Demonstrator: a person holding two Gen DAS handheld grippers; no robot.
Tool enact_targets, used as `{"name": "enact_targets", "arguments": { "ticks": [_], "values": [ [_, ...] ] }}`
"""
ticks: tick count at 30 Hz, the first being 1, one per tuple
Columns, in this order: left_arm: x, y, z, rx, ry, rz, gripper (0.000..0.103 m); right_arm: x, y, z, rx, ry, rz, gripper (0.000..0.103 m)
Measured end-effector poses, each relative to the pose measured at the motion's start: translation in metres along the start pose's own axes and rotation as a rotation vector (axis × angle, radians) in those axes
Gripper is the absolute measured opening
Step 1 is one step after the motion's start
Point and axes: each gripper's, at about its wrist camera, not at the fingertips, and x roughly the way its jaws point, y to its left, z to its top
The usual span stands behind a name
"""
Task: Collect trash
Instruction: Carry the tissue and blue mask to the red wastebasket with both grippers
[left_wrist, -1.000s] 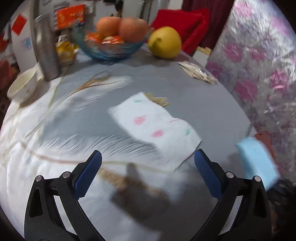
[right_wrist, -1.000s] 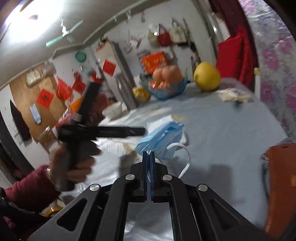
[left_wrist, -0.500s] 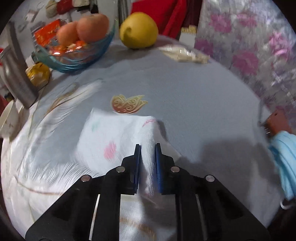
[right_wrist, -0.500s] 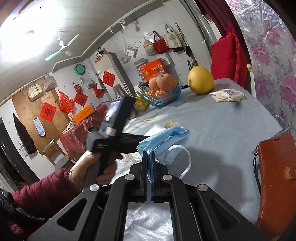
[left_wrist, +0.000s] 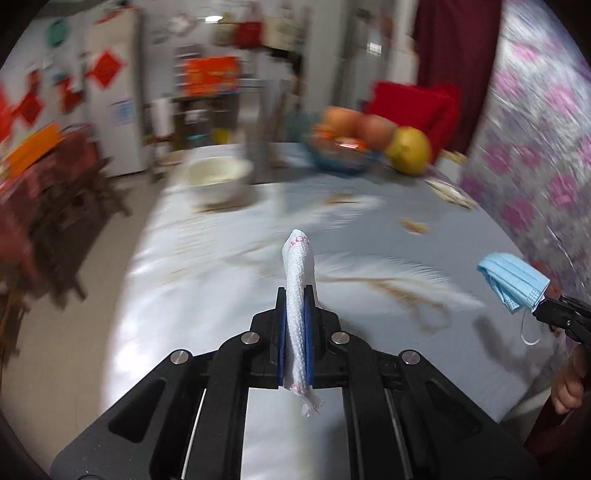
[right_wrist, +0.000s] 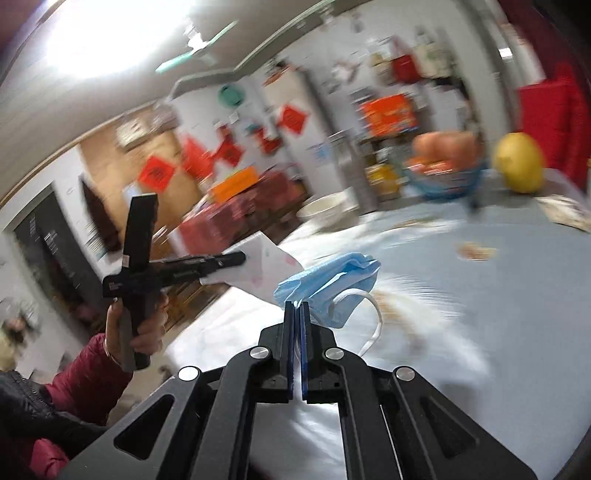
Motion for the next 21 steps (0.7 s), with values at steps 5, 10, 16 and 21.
{"name": "enact_targets", "arguments": {
  "ticks": [5, 10, 16, 21],
  "values": [
    [-0.059, 0.096, -0.046, -0.128, -0.013, 0.151, 0.009, 0.067, 0.076, 0.009, -0.116, 0.141, 0.118, 0.003],
    [-0.098, 0.173, -0.101, -0.259, 0.022, 0.239, 0.009, 0.123, 0.147, 0.01, -0.194, 0.258, 0.235, 0.003],
    [-0.116, 0.244, -0.169, -0.379, 0.084, 0.311, 0.009, 0.189, 0.235, 0.003, -0.293, 0.404, 0.319, 0.003],
    [-0.099, 0.288, -0.228, -0.474, 0.177, 0.315, 0.01, 0.241, 0.294, -0.009, -0.339, 0.519, 0.369, 0.003]
  ]
}}
